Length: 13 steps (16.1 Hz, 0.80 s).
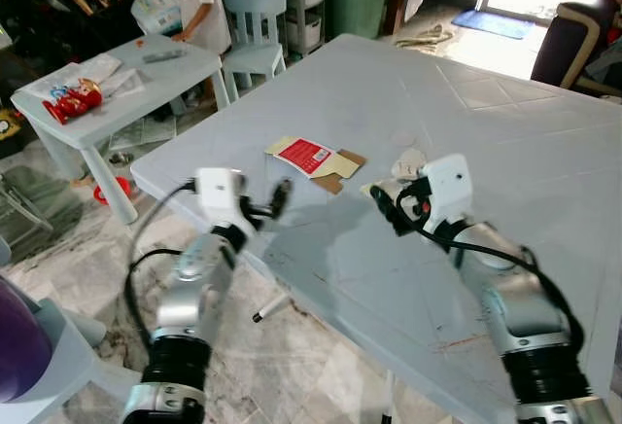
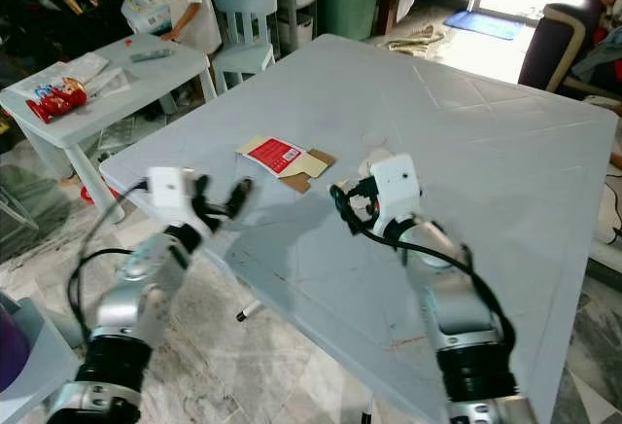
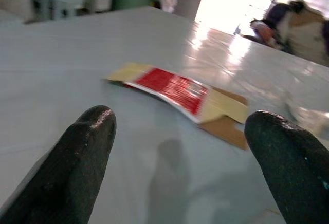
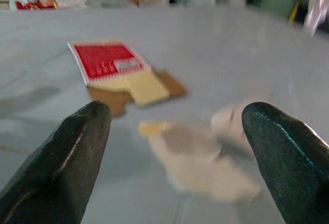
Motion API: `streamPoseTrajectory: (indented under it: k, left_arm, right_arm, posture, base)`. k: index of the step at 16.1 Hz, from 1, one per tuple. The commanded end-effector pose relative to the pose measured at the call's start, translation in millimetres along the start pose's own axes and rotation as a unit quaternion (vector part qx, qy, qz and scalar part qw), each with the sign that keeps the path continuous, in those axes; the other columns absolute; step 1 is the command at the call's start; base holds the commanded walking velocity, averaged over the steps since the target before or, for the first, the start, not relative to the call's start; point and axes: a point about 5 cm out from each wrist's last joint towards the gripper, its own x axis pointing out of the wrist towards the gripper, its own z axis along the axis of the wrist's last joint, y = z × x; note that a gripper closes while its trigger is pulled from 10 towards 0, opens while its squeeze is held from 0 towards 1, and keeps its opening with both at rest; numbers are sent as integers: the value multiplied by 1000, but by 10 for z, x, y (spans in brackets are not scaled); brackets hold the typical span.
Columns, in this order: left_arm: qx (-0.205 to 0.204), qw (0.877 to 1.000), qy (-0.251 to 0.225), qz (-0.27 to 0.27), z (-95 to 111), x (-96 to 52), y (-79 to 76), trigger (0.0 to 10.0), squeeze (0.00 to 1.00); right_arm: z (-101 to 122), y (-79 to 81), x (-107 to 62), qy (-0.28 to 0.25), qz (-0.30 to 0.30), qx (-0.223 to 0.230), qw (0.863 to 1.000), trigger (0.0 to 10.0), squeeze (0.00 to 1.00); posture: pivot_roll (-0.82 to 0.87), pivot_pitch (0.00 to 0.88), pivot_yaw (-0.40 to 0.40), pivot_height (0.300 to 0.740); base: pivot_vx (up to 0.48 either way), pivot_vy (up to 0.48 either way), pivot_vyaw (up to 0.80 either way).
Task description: Picking trash to rubbish bin
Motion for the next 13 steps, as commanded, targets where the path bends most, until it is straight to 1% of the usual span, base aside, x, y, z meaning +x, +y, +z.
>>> streamPoseTrajectory:
  k: [1,2,3,4,5,6,7,8,9,10,11,12,13]
  left_arm:
    - [14,1000,-7,-21,32,-3,-48,10000,0]
    - [20,999,-6,-29,18,3,-74,10000,0]
    - [25,999,-5,-29,7,4,-91,10000,0]
    - [25,999,-5,-26,0,0,-98,10000,0]
    - [25,999,-4,-24,-3,-6,-104,10000,0]
    - [27,999,-5,-25,-6,-27,-127,10000,0]
    - [32,999,0,-31,-19,-54,-156,10000,0]
    - [41,998,6,-42,-30,-91,-193,10000,0]
    - [50,997,12,-50,-43,-117,-213,10000,0]
    - [55,997,12,-54,-38,-155,-219,10000,0]
    - [58,997,11,-50,-23,-197,-199,10000,0]
    - [59,997,11,-42,-14,-228,-170,10000,0]
    - [59,998,12,-34,-10,-253,-146,10000,0]
  right_arm:
    - [192,26,7,-41,35,-62,997,10000,0]
    - [239,9,15,-51,47,-101,992,10000,0]
    - [292,-27,41,-64,62,-153,984,10000,0]
    - [310,-29,61,-70,77,-188,977,10000,0]
    - [308,-18,68,-72,89,-211,971,10000,0]
    - [282,18,86,-75,125,-255,956,10000,0]
    - [249,44,110,-73,152,-283,944,10000,0]
    - [221,54,148,-69,171,-290,939,10000,0]
    - [198,40,187,-64,181,-289,938,10000,0]
    - [151,4,238,-47,191,-292,936,10000,0]
    - [114,-55,297,-25,192,-291,937,10000,0]
    - [96,-123,360,-8,179,-277,944,10000,0]
    - [65,-186,420,12,162,-275,948,10000,0]
  posture:
    - [86,118,3,740]
    - [87,122,-1,740]
    - [88,122,-4,740]
    - [90,122,-9,740]
    - [94,122,-12,740]
    - [101,123,-16,740]
    - [111,125,-20,740]
    - [124,126,-26,740]
    - [135,126,-29,740]
    - [150,124,-36,740]
    - [158,122,-39,740]
    - [162,120,-40,740]
    - [168,118,-40,740]
  base:
    - [0,0,0]
    - [0,0,0]
    - [0,0,0]
    - [0,0,0]
    - [0,0,0]
    - [0,0,0]
    - [0,0,0]
    - [0,0,0]
    - [0,0,0]
    - [0,0,0]
    - [0,0,0]
    - [0,0,0]
    - [0,0,0]
